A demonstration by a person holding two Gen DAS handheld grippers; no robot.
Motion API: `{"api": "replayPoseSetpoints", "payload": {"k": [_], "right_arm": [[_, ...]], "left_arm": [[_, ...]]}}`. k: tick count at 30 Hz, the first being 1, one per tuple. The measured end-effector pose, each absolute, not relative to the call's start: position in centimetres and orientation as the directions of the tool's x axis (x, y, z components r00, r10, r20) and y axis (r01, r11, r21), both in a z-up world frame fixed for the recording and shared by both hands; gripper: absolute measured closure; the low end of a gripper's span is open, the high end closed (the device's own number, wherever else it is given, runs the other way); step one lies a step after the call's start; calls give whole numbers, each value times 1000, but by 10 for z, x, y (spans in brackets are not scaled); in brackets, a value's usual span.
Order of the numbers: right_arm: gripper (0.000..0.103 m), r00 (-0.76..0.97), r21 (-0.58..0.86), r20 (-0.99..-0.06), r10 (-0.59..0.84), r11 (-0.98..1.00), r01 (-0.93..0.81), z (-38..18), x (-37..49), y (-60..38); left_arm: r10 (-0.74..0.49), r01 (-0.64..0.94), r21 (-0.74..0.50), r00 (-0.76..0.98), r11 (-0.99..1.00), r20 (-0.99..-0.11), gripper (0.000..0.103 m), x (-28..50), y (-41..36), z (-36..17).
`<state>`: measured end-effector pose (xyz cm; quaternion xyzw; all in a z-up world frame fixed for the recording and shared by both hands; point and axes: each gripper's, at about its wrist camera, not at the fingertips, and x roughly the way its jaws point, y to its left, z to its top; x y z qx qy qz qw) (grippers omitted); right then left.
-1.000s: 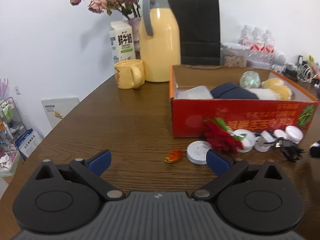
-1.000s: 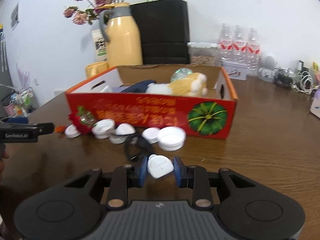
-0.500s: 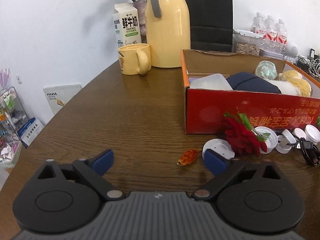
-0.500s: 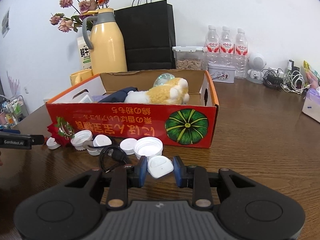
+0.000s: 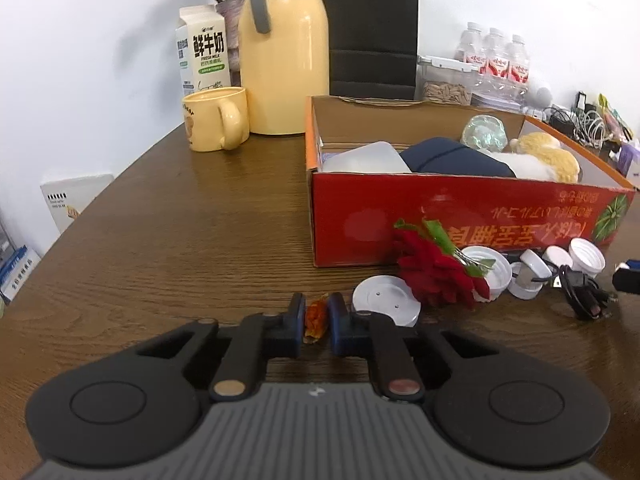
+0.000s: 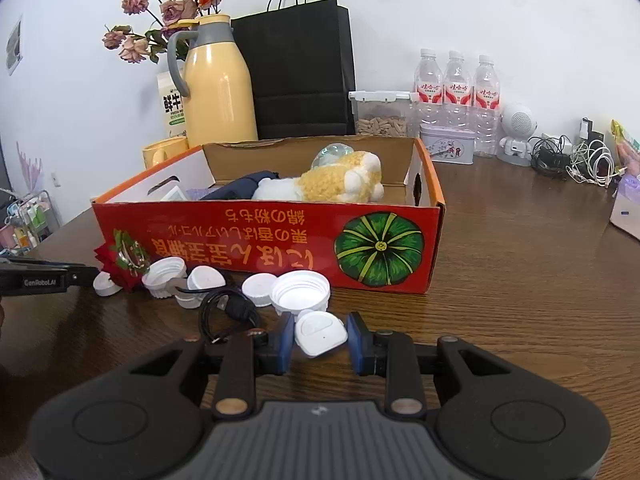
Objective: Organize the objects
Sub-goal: 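Grasp the small orange item with the left gripper while the right gripper lifts the white piece, then carry the orange item and white piece with both grippers over the box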
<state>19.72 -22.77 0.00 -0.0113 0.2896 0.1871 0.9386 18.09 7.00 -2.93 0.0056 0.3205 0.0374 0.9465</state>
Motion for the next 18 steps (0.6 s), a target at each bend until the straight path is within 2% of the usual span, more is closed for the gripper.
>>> {"api": "replayPoseSetpoints", "payload": {"k": [11,18], "right_arm": [[76,756,102,-548,359,925,-365,1,198,-228],[76,769,105,-512,384,916,-387,17,193,-228]], "left_arm": [[99,-109,19,807,994,-582,90,176,76,-23],[101,-112,11,843,994,-528,90,170,78,-1]]}}
